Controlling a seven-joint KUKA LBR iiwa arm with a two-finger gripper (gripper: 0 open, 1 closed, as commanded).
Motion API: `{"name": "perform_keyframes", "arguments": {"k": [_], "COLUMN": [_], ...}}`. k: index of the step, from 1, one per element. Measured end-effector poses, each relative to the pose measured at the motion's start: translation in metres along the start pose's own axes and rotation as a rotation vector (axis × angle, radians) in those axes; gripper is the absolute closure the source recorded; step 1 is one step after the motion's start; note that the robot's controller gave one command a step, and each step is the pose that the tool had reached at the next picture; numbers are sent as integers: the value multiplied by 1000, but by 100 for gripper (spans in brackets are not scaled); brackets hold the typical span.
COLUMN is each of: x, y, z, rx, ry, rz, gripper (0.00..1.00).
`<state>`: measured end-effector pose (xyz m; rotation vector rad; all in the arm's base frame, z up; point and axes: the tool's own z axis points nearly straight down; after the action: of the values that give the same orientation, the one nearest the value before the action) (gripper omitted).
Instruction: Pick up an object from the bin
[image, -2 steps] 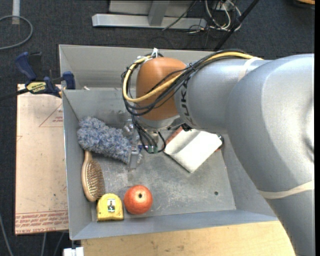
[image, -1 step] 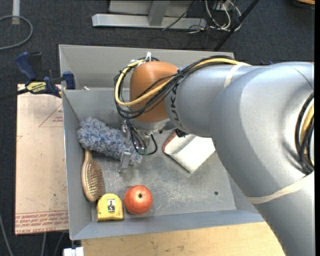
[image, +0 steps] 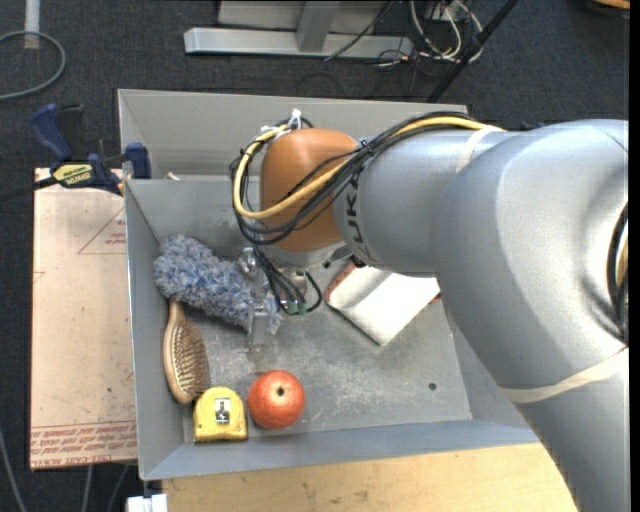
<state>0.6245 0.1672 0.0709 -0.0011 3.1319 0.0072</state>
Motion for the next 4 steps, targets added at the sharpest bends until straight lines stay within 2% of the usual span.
{"name": "perform_keyframes", "arguments": {"k": [1,4], "x": [-9,-8], "y": [0,-1], "z": [0,-4], "rx": [-1,-1], "ry": [-2,-1], "rz": [163,163], "gripper": [100,100]}}
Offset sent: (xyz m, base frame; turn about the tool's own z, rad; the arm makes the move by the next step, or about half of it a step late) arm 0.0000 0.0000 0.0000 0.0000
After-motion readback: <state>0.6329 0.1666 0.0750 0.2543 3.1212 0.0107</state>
